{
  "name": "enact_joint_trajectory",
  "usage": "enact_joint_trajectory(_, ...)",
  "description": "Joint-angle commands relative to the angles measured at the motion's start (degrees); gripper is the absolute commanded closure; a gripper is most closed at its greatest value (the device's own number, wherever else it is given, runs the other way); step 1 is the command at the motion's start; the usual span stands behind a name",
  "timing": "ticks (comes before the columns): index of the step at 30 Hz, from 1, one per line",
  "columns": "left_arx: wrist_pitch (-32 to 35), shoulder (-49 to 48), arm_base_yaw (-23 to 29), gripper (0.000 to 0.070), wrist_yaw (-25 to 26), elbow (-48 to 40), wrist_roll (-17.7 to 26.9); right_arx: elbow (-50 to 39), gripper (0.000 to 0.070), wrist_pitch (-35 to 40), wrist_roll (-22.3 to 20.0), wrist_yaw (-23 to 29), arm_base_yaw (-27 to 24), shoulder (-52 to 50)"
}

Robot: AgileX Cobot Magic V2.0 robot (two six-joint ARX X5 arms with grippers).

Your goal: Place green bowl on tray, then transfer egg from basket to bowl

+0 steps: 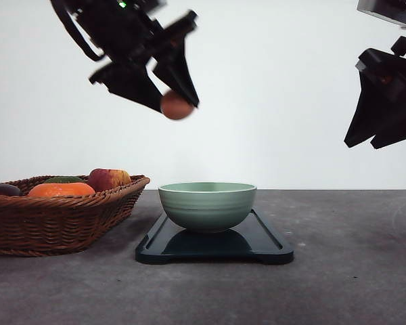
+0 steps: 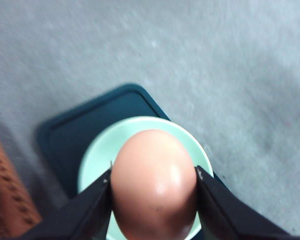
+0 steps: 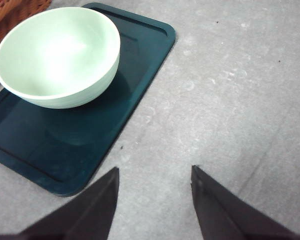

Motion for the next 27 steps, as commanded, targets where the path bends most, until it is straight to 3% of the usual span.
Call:
enact_joint_trajectory(1,1.49,2.05,-0.86,0.0504,-0.31,1.18,-0.06,0.42,0.0421,0.47,-0.46,0.02,0.31,0.50)
enact_joint_trajectory(11,7.57,12.08,-1.59,0.0499,-1.11,1.25,0.39,0.42,0.0421,0.17,-0.49,0.03,0.31,0.50)
enact_joint_trajectory(16,7.34,16.73,-1.59,0.0460,-2.05,2.66,0.62,0.42,0.0421,0.19,-0.66,0.04,0.31,0.50)
enact_joint_trajectory(27,7.17,20.60,-2.11,0.0460,-2.21,4.81,0.60,0.42,0.0421,0.13,-0.66,0.04,0.31,0.50)
